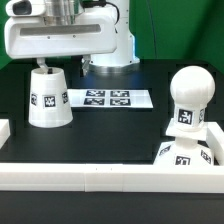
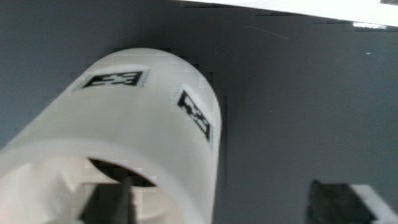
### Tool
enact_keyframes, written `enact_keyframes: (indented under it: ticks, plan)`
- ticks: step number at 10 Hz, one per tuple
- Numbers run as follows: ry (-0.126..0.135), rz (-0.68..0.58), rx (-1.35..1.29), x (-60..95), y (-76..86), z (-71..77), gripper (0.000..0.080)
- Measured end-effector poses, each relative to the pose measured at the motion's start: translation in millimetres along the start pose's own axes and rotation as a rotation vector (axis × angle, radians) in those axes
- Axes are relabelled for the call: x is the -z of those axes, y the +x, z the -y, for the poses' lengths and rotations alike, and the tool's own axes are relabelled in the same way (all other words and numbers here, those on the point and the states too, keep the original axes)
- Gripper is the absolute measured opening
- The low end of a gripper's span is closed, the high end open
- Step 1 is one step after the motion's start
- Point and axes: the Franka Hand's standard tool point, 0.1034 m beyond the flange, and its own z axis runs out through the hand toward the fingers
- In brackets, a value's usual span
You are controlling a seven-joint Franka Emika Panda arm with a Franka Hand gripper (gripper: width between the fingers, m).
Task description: Assemble lamp
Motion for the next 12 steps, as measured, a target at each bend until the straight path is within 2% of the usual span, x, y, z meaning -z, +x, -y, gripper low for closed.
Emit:
enact_keyframes:
  ticks: [1, 2, 3, 6, 8, 10, 12]
  plan:
    - [0.0, 0.001, 0.0, -0.6, -0.6, 0.1, 0.0198]
    - [0.0, 0.002, -0.001, -0.9, -1.0, 0.0, 0.0198]
    - [0.0, 0.0, -0.001, -0.2, -0.5, -0.3, 0.0052]
    - [-0.001, 0.0, -0.001, 0.0, -0.5, -2.2, 0.0045]
    - [0.015, 0.007, -0.011, 1.5, 3.0, 6.5, 0.0045]
    - [0.054, 0.003, -0.066, 16.1, 25.3, 36.9, 0.0045]
    - [0.072, -0.002, -0.097, 37.3, 55.8, 57.2, 0.0045]
